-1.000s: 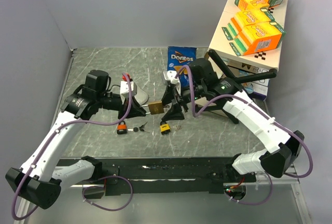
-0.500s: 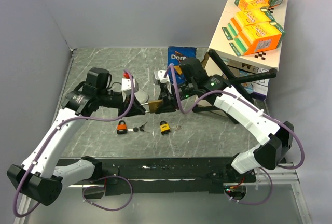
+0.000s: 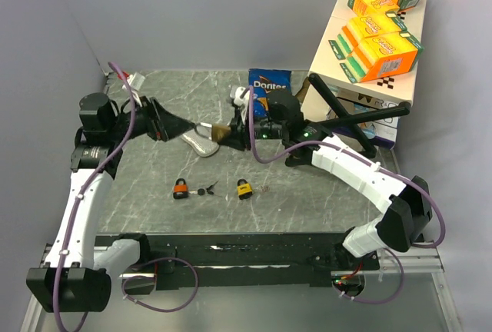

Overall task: Lock with the key
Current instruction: Lock the lock.

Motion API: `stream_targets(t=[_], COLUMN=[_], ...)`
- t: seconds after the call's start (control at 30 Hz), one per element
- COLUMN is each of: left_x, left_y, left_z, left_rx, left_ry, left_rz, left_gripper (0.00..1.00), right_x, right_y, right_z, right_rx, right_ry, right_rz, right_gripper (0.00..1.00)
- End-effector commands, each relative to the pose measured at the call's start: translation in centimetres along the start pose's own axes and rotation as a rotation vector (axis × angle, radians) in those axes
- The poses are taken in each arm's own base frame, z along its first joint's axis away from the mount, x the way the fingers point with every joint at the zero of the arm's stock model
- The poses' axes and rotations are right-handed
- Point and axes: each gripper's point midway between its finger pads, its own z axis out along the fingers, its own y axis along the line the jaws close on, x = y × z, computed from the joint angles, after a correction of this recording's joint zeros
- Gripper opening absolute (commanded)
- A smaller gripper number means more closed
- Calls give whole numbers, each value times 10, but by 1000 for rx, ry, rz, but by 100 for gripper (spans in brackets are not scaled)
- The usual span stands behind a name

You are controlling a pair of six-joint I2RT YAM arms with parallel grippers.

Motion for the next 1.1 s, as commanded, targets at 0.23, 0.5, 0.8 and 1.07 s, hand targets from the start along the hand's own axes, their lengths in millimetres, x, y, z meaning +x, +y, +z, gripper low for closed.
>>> stream_targets(t=[0.23,0.5,0.8,1.07], left_x=[-44,-31,-27,-18], left_y=[12,41,52,63], left_z=[3,7,13,15], left_rx=[-63,-142,-124,-147], left_ry=[-224,-262,-263,-258], left_rz=[-472,-604,-667,-719], left_gripper=[96,96,98,82], right_x=[-126,-132,-136,-142], right_y=[-29,-30,-28,-24], right_z=[25,47,68,81], right_rx=[259,285,298,320], right_ry=[-396,-429,-446,-470], right_rz=[-48,-37,-27,-19], right_gripper=[0,0,0,0])
